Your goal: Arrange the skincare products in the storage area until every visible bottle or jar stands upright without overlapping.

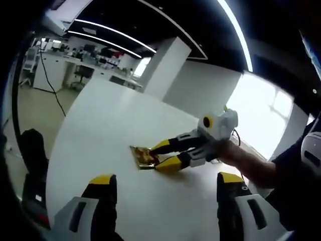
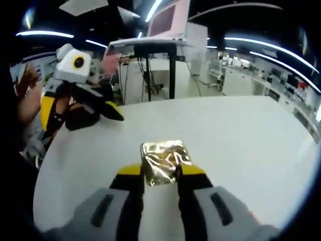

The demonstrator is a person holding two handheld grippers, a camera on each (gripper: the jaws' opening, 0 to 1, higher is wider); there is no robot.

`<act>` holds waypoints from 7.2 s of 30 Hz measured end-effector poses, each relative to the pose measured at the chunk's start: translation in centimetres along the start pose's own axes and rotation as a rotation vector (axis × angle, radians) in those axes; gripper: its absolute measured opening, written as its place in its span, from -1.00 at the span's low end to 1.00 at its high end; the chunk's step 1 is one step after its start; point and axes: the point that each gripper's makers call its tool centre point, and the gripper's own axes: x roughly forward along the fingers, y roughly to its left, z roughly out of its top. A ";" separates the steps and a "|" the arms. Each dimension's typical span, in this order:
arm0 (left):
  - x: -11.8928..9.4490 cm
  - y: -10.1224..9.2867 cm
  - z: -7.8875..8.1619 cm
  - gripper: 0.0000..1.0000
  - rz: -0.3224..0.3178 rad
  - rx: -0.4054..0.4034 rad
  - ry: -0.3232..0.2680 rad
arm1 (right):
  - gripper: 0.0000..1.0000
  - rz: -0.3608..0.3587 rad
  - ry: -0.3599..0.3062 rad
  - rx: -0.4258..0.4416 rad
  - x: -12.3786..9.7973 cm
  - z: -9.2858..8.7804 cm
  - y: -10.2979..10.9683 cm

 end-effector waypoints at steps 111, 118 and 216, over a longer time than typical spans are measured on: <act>8.6 2.9 2.0 -1.00 0.046 -0.007 0.205 | -0.99 0.067 -0.144 0.088 -0.7 -0.3 -0.4; 8.6 2.7 2.4 -1.00 0.046 0.008 0.195 | -0.95 0.072 -0.143 0.103 -1.2 -0.3 -0.3; 17.2 -15.8 3.5 -1.00 -0.273 -0.334 -0.091 | 0.96 -0.415 -0.274 0.205 -22.6 -9.3 1.3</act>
